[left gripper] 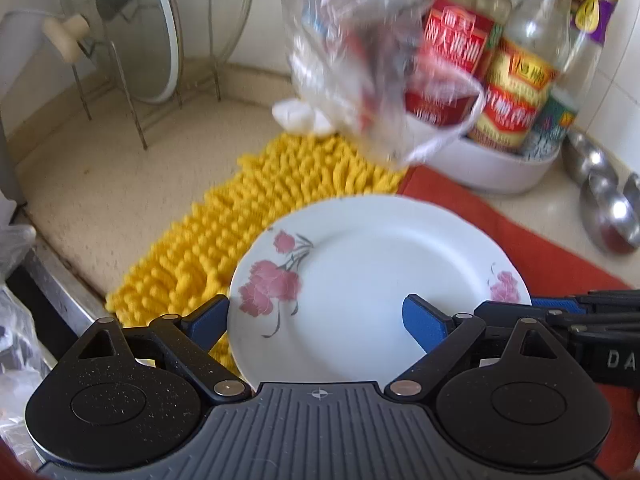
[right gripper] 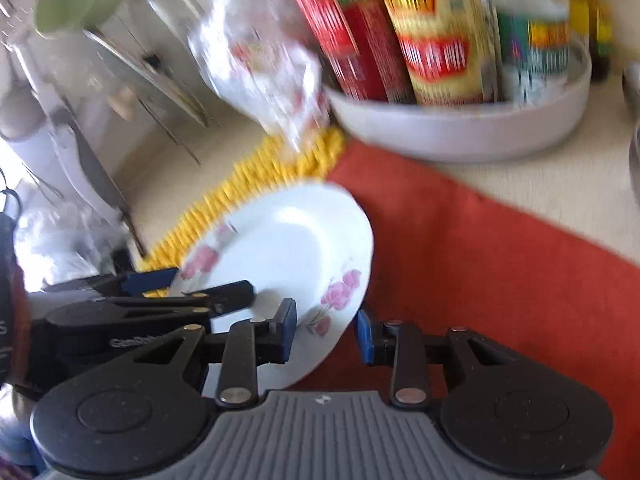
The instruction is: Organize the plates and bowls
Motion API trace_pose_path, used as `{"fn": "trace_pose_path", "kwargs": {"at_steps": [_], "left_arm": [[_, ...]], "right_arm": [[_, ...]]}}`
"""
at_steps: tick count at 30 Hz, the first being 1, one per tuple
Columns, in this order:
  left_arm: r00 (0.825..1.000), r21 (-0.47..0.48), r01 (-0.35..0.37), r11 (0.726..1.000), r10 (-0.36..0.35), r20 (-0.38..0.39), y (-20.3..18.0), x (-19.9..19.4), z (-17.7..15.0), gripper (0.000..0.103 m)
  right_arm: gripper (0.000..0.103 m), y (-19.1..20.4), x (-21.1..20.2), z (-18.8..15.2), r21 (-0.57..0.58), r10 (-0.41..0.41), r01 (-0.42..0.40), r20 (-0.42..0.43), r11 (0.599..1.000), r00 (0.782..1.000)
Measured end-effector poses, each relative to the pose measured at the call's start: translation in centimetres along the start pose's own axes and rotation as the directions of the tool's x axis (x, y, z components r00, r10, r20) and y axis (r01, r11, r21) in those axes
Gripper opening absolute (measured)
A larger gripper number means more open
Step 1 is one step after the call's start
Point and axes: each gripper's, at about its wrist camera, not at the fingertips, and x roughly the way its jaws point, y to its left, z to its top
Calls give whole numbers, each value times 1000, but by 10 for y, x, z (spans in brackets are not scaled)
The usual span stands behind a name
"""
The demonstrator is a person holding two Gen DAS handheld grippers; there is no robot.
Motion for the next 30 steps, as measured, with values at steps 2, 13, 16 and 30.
{"fn": "trace_pose_path", "kwargs": {"at_steps": [2, 13, 16, 30], "left_arm": [[1000, 16, 9, 1000, -9, -6, 1, 1, -8, 93], [999, -25, 54, 998, -54, 7, 13, -6, -12, 86], [996, -51, 88, 995, -87, 18, 18, -7, -11, 86], [996, -64, 83, 994, -81, 29, 17, -7, -2, 80]], "right_arm": [[36, -4, 0, -2, 19, 23, -23, 7, 1000, 1000], [36, -10, 5, 8, 28, 18, -20, 67, 999, 998], [37, -10, 5, 8, 11, 29, -30, 79, 999, 996], [38, -4, -11, 8, -25, 38, -35, 117, 999, 992]]}}
